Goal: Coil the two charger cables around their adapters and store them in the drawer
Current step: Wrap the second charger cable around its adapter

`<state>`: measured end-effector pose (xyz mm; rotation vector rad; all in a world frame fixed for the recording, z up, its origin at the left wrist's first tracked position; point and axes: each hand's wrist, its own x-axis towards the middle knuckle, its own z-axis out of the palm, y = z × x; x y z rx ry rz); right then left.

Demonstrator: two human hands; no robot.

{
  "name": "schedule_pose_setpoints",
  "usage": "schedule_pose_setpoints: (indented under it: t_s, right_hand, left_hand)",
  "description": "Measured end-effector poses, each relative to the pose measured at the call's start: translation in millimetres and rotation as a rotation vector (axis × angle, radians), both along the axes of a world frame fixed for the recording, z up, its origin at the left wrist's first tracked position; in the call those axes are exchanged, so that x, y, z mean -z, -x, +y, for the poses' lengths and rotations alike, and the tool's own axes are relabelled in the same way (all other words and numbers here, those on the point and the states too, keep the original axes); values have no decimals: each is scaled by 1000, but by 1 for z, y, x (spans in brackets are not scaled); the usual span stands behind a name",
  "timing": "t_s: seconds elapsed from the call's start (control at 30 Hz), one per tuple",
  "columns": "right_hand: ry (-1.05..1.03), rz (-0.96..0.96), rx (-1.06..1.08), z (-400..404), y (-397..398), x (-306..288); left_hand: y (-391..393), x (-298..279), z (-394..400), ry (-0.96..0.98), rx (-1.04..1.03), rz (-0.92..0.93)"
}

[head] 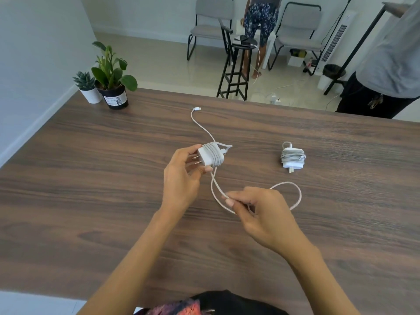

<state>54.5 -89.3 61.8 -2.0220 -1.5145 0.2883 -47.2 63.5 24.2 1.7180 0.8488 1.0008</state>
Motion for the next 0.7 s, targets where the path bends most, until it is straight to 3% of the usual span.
schedule_pose_setpoints:
  t_s: [0.23,0.4,0.6,0.7]
  right_hand:
    - [-204,46,-17,1,-14,-26]
    - [-219,37,18,13,-29,-38]
    - [-146,133,129,35,-51,-43]
    - [-139,293,143,42,-58,-33]
  left_hand:
    - [1,9,-18,-93,157,7]
    - [9,3,-36,-110,296,65]
    - [18,-6,-55,48,366,16]
    - [21,-11,-58,135,380,-28]
